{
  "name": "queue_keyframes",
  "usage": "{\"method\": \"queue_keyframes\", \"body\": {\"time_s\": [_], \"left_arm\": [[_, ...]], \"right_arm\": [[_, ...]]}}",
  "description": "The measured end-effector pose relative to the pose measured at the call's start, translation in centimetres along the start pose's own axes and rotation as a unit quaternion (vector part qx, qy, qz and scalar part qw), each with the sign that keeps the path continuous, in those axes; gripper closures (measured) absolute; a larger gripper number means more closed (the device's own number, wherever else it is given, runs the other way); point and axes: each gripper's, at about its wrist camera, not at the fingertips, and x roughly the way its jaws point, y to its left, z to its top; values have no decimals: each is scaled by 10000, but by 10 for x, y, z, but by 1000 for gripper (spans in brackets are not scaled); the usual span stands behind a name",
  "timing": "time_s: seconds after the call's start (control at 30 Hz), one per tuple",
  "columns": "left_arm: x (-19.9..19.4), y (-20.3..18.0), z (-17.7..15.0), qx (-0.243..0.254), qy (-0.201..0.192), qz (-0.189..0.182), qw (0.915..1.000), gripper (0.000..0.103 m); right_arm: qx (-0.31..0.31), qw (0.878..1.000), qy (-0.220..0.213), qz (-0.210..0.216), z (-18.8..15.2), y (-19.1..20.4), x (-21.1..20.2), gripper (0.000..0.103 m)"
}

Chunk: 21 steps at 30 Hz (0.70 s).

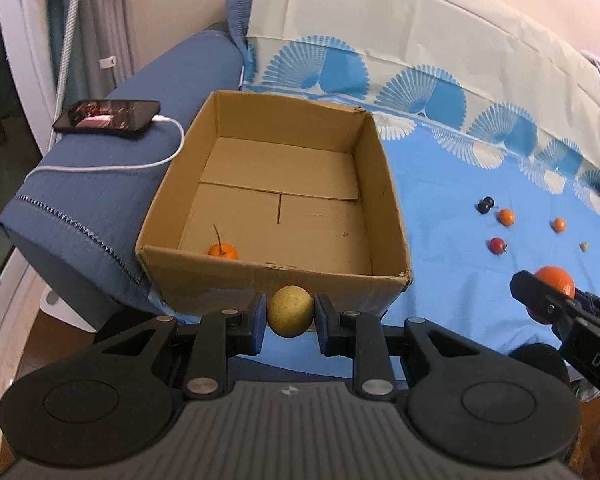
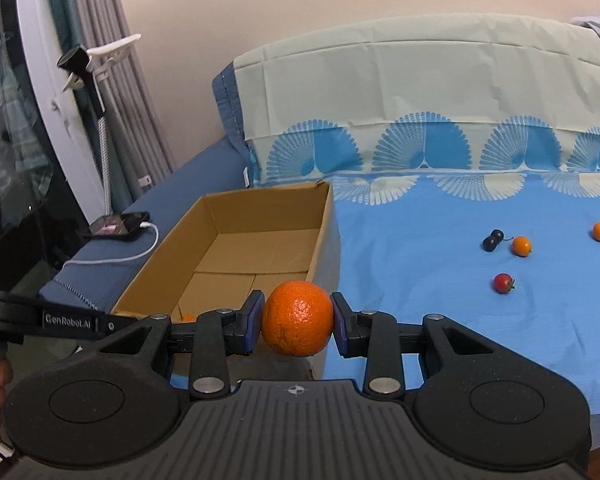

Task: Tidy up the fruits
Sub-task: 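Carry the yellow-green fruit and orange with both tools over the box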

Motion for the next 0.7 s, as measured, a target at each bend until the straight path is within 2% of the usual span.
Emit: {"method": "queue_keyframes", "body": {"time_s": [0.33, 0.7], "left_arm": [[3, 12, 2, -133, -28, -91, 9999, 75], [14, 31, 14, -301, -18, 47, 9995, 75]], "right_arm": [[-155, 9998, 1, -150, -2, 14, 3, 66], [-300, 9994, 131, -131, 2, 20, 18, 66]]}}
